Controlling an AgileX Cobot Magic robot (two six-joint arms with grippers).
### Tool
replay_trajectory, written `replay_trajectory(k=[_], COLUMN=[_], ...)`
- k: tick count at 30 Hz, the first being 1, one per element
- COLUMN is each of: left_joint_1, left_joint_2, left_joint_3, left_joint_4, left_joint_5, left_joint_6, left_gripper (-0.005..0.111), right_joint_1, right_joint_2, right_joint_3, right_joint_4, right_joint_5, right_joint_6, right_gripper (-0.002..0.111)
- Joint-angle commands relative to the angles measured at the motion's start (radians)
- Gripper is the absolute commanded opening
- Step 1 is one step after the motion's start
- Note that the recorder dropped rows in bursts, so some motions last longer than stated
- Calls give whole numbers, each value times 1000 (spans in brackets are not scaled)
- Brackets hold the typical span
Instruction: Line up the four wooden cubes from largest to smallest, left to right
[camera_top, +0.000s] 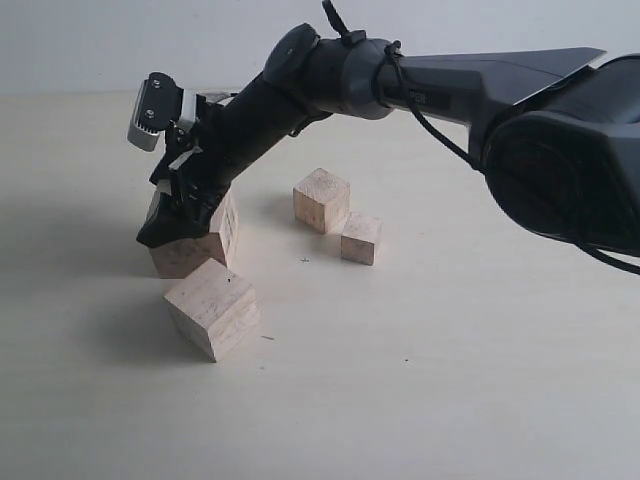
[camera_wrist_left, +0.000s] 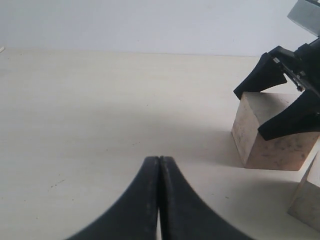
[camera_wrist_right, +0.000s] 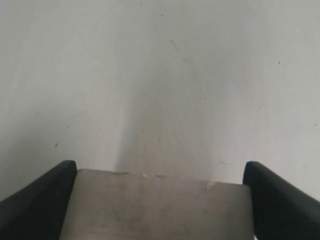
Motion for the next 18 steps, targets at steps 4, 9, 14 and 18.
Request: replay_trajectory(k=[4, 9, 14, 18], left_joint_1=[-5, -5, -5, -5], left_joint_2=[-5, -5, -5, -5], left_joint_3=[4, 4, 4, 4], left_joint_4=[4, 4, 4, 4], left_joint_5=[-12, -12, -12, -12], left_joint_6=[1, 1, 1, 1], left_gripper=[0, 0, 0, 0], right_joint_1=[-6, -6, -6, -6], right_joint_2=[-22, -69, -130, -201], right_joint_3=[0, 0, 0, 0], right_joint_4=[56, 56, 50, 6], right_joint_5=[4, -11, 26, 102], right_joint_6=[-9, -9, 109, 329], right_gripper=[93, 93, 93, 89])
